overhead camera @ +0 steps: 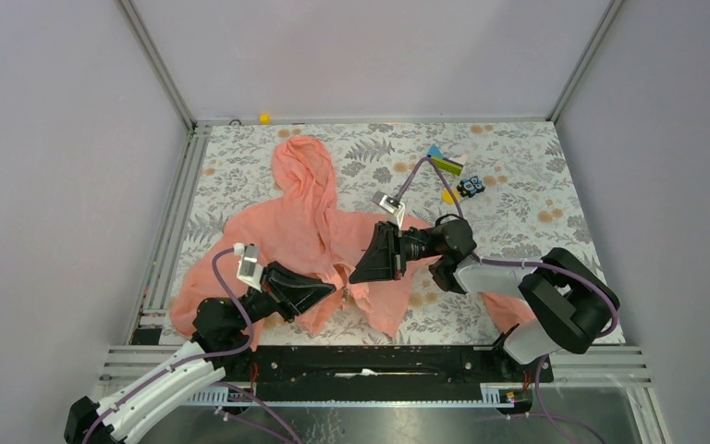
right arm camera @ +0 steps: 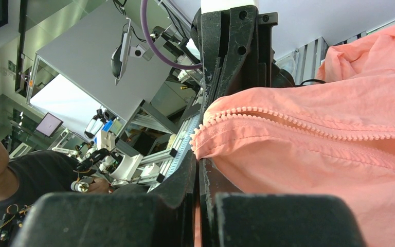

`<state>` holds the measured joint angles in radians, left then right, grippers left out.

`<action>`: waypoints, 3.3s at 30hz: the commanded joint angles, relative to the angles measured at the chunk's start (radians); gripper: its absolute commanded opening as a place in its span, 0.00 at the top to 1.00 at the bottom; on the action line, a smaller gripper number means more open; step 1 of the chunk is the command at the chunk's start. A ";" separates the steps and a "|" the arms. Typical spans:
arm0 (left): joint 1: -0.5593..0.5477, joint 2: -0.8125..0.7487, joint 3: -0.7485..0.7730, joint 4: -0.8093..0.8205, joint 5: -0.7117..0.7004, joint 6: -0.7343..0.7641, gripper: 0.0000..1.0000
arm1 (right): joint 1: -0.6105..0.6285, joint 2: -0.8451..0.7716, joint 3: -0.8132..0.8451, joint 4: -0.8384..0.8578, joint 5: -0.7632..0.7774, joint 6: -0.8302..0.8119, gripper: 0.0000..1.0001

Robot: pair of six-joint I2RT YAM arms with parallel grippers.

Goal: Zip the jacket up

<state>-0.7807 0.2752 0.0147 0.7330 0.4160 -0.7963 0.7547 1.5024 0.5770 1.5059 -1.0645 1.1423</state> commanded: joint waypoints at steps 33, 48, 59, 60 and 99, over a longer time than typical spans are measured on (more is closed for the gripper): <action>0.002 0.030 -0.160 0.107 0.053 -0.002 1.00 | 0.012 -0.026 0.043 0.184 0.024 -0.009 1.00; 0.002 0.029 -0.164 0.111 0.065 -0.010 1.00 | 0.017 -0.002 0.055 0.182 0.042 -0.065 1.00; 0.001 0.026 -0.166 0.105 0.053 -0.009 1.00 | 0.017 0.008 0.071 0.183 0.072 -0.161 1.00; 0.002 0.025 -0.167 0.103 0.049 -0.009 1.00 | 0.018 -0.001 0.069 0.184 0.069 -0.172 1.00; 0.001 0.081 -0.155 -0.008 -0.168 -0.079 1.00 | 0.093 0.084 0.064 0.182 0.313 0.156 1.00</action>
<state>-0.7811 0.3016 0.0105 0.7448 0.3294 -0.8467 0.8295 1.5780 0.6323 1.5158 -0.7776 1.2648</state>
